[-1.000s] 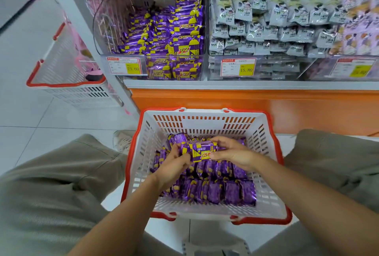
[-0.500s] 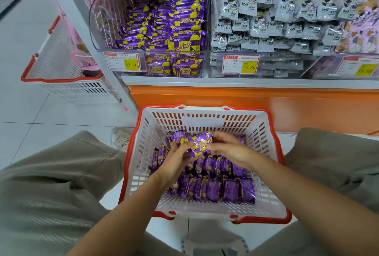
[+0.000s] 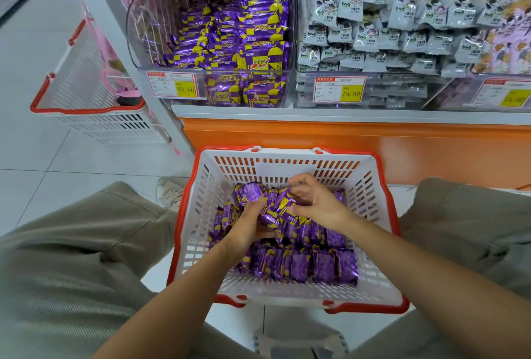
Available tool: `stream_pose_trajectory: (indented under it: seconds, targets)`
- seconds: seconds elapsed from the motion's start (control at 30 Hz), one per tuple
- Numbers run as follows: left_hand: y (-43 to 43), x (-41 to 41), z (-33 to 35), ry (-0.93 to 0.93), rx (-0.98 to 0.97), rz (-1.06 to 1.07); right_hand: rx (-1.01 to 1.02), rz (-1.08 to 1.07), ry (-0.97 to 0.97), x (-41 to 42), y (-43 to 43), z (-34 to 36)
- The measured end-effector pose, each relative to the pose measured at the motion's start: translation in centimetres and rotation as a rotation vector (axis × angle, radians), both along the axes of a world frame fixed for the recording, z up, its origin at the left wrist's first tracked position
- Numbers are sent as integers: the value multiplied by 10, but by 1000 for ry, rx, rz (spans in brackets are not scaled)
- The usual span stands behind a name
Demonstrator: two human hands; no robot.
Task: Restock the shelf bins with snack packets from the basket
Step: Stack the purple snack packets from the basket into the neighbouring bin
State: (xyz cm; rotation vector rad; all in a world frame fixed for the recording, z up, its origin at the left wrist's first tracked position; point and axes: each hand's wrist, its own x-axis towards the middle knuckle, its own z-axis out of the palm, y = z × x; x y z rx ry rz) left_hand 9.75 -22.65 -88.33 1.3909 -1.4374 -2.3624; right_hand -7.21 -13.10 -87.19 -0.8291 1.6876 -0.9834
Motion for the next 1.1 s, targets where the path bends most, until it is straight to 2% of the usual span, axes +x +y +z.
stream_pose_trajectory:
  seconds: [0.2, 0.4, 0.5, 0.6, 0.7, 0.87, 1.0, 1.1]
  targets:
    - [0, 6, 2, 56, -70, -147, -44, 90, -59, 5, -2, 1]
    - [-3, 7, -2, 89, 1, -71, -31, 215, -5, 10, -4, 7]
    - [-13, 10, -4, 148, 81, 63, 35, 188, -18, 5, -4, 7]
    - [-22, 11, -2, 203, 65, 44, 47, 149, -96, 3, -4, 8]
    - [-20, 11, 9, 172, -27, -58, 12, 144, -49, 5, -6, 16]
    - [-16, 8, 40, 153, -214, -85, -106, 114, -41, 5, -7, 42]
    - [-23, 11, 81, 217, -321, -118, -200, 122, -4, 4, -15, 73]
    - [-34, 14, 110, 227, -478, -141, -241, 149, 40, 3, -23, 100]
